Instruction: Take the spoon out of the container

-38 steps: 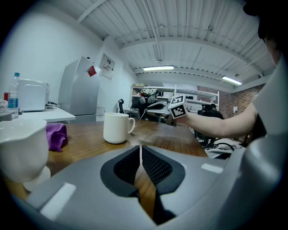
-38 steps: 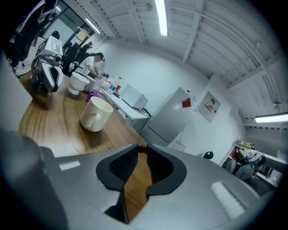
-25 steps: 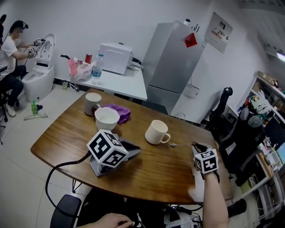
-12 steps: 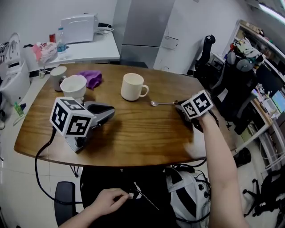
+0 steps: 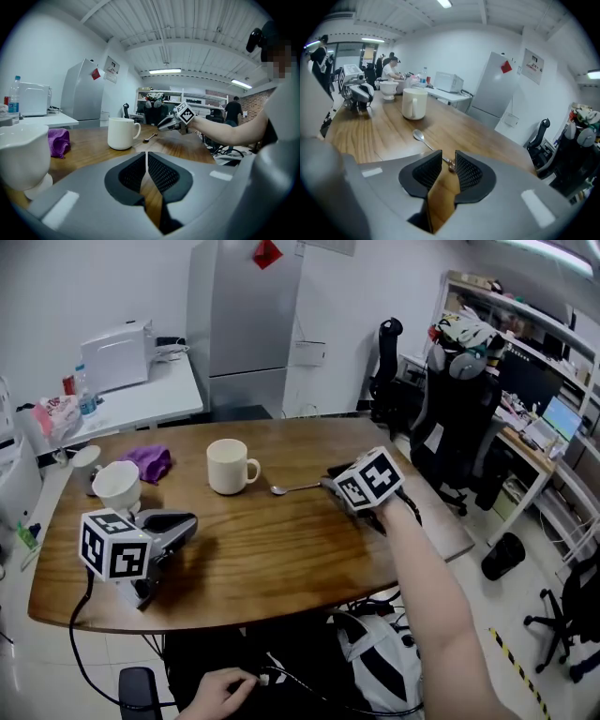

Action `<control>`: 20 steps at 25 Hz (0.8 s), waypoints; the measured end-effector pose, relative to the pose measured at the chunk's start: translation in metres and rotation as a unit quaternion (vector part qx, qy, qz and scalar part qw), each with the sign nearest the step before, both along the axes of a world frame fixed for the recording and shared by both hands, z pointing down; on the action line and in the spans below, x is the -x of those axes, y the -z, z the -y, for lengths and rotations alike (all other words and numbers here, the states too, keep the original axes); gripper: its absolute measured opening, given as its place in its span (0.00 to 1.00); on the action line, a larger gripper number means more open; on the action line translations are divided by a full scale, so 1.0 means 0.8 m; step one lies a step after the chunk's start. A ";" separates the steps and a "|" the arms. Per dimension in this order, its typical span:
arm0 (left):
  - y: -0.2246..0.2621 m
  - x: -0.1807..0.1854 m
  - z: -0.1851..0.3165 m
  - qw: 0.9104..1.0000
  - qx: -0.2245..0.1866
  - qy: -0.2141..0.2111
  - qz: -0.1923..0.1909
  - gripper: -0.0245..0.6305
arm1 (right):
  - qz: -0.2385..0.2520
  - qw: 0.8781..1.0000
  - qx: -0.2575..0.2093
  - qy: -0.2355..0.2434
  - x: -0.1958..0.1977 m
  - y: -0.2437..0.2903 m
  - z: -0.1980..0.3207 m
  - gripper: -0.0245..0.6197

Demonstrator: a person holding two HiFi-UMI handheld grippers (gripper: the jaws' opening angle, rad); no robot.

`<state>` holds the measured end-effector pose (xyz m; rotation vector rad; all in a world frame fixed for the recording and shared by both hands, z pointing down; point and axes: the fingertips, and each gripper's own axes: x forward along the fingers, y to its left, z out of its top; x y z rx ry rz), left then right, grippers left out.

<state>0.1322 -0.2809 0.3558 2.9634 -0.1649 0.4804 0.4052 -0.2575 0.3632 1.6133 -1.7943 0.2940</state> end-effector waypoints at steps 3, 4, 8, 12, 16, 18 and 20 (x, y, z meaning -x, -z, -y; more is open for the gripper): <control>-0.002 -0.004 -0.003 1.000 0.000 -0.001 0.000 0.07 | 0.023 0.997 -0.071 0.023 0.029 0.021 0.001 0.17; -0.003 -0.004 -0.003 1.000 0.000 -0.002 0.000 0.07 | 0.032 0.995 -0.093 0.028 0.040 0.027 0.002 0.17; -0.002 -0.002 -0.001 1.000 -0.001 -0.001 -0.001 0.07 | 0.083 0.982 -0.161 0.052 0.088 0.044 0.006 0.10; 0.000 -0.001 0.000 1.000 -0.002 0.000 -0.002 0.07 | 0.126 0.971 -0.181 0.090 0.139 0.042 0.006 0.07; -0.001 -0.003 0.000 1.000 -0.002 -0.001 -0.001 0.07 | 0.160 0.962 -0.183 0.125 0.181 0.037 0.002 0.04; -0.001 -0.004 -0.001 1.000 -0.002 -0.001 -0.001 0.07 | 0.175 0.958 -0.182 0.137 0.195 0.035 -0.001 0.04; -0.001 -0.004 0.000 1.000 -0.003 -0.001 -0.001 0.07 | 0.185 0.955 -0.180 0.147 0.206 0.035 -0.004 0.04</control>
